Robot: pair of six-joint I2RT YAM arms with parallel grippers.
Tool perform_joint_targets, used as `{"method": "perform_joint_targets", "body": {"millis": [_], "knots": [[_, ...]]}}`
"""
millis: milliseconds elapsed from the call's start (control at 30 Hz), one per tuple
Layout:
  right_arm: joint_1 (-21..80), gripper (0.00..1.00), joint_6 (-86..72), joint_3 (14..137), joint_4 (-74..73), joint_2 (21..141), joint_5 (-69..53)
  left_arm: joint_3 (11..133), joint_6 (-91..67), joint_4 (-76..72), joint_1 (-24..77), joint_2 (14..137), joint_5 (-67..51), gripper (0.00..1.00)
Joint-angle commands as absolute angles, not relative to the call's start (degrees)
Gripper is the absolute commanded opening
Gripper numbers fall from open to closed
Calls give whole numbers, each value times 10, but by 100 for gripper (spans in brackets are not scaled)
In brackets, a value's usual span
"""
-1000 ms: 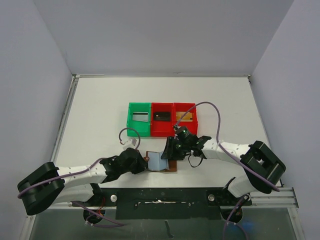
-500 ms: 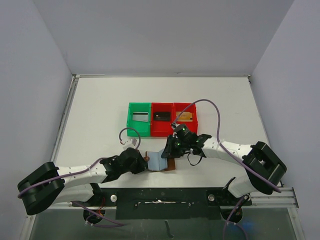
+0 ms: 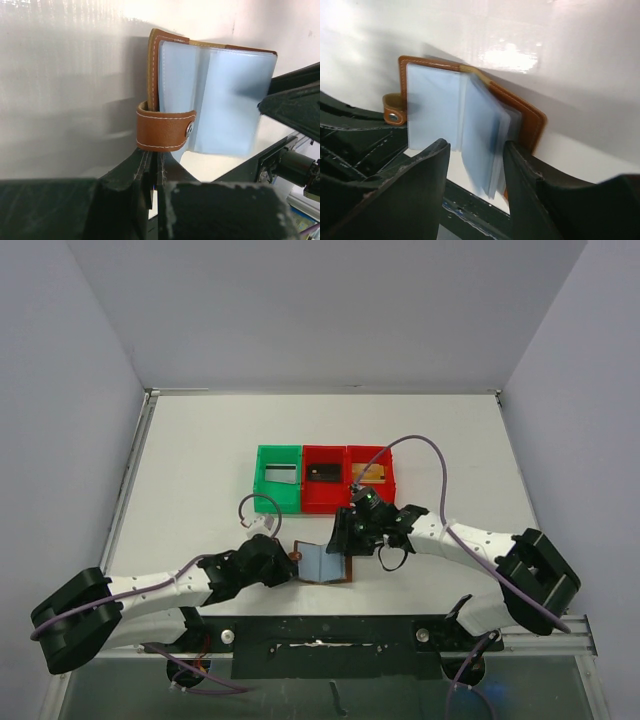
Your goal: Take the credit cards out of the card holder
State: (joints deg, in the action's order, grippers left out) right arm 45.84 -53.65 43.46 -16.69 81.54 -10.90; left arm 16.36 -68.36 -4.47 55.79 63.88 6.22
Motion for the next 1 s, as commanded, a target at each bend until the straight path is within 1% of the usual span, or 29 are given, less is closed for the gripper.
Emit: {"method": "perform_joint_targets", "body": {"millis": [0,133,233,333,533,700,867,967], "knots": [[449,47,-522,471,-247,751,-19,197,-671,-31,561,619,73,0],[450,47,-524,478,-260,727,-8,207,-667,-29,561,621,72,0],[450,46,-527,467,-235,726,-34,208,-666,-31,561,630,70,0],[451,44,-545,444,-201,742,-66,206,-669,-37,562,636,67,0],[454,44,-572,405,-142,777,-87,201,-671,-37,562,634,66,0],[459,44,-570,403,-141,811,-89,202,-672,-37,564,635,67,0],[463,37,-571,395,-116,816,-100,201,-674,-44,568,643,66,0],[463,36,-572,398,-115,824,-103,203,-673,-48,570,651,62,0]]}}
